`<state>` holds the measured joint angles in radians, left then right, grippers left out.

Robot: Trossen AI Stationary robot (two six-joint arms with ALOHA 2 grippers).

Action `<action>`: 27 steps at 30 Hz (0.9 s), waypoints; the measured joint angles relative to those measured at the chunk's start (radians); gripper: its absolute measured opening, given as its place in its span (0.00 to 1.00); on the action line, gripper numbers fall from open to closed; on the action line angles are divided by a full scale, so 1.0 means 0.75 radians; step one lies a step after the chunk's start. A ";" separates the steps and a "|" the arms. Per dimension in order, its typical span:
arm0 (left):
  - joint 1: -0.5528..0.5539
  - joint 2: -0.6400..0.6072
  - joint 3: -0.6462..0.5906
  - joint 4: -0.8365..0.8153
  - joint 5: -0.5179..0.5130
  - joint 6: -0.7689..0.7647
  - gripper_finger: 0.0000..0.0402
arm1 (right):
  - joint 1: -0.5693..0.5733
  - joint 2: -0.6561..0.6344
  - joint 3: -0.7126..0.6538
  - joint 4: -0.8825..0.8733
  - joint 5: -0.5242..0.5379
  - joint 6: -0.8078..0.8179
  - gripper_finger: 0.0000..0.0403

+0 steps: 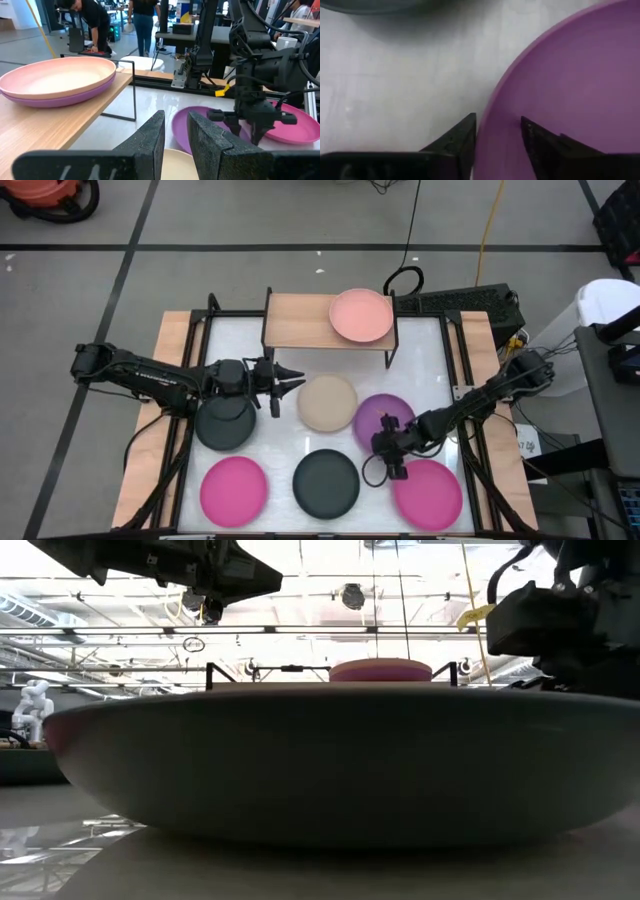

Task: Place and stack plates onto a shelf
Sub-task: Stack the purple plate on top of the light pink plate on the shelf

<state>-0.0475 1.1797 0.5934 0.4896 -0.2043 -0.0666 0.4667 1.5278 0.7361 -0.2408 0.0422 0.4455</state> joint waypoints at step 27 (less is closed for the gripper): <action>0.000 0.000 0.000 0.011 0.000 0.016 0.22 | 0.087 -0.689 -0.003 -0.256 0.227 0.154 0.00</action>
<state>-0.0472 1.1797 0.5934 0.4980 -0.2043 -0.0544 0.5322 1.0109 0.7340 -0.4325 0.2122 0.5612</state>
